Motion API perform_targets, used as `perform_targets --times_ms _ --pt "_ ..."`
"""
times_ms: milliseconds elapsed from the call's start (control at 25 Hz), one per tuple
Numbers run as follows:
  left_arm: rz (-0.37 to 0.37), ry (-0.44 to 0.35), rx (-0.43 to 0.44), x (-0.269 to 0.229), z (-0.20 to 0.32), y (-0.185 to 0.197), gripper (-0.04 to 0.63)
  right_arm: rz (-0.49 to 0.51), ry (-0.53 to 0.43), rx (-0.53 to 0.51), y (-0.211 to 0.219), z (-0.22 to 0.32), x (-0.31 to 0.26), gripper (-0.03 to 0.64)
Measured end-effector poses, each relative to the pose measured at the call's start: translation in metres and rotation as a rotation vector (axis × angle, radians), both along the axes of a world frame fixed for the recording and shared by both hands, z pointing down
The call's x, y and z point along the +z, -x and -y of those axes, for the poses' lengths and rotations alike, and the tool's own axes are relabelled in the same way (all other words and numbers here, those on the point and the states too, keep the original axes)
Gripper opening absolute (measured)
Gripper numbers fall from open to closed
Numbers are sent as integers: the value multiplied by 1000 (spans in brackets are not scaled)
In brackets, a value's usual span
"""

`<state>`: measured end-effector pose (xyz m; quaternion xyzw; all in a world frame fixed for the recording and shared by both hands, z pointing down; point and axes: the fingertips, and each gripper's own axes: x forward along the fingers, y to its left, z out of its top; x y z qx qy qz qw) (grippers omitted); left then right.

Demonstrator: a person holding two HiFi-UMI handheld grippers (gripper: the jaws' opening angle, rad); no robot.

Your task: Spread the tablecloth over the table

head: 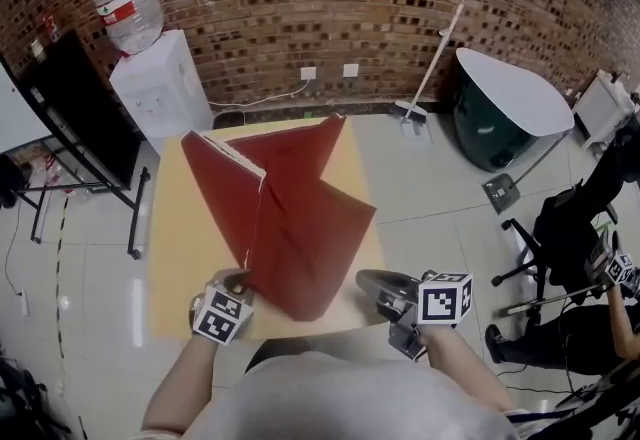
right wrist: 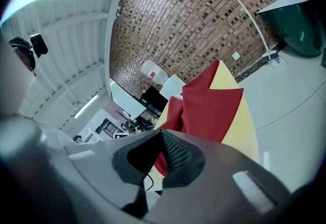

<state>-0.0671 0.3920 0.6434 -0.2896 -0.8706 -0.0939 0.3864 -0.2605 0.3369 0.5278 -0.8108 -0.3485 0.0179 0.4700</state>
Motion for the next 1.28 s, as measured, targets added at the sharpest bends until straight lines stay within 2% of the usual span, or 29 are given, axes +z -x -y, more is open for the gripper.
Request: perform_targets --times_ms 160,320,560,640,680,760,880,1040,1280 --pt "-17 0 25 -6 -2 -3 12 0 -2 47 11 -18 7 0" --pt "-5 -34 48 -12 -17 -4 11 -15 7 163 45 -54 14 0" --pt "102 -100 -15 -27 -38 -10 12 178 -25 253 93 -101 55 0" --pt "110 -114 -15 -25 -38 -13 11 230 -45 256 101 -113 73 13" --pt "115 -120 -14 -23 -38 -15 11 257 -59 247 102 -118 83 66" --pt "133 -140 -11 -19 -37 -19 11 303 -92 228 101 -126 102 92" --pt "164 -173 -5 -13 -39 -21 12 319 -141 236 105 -140 123 135" --pt "184 -179 1 -9 -47 -17 12 352 -187 251 114 -151 144 167" --pt "212 -200 -18 -9 -48 -15 11 347 -218 217 110 -157 159 175"
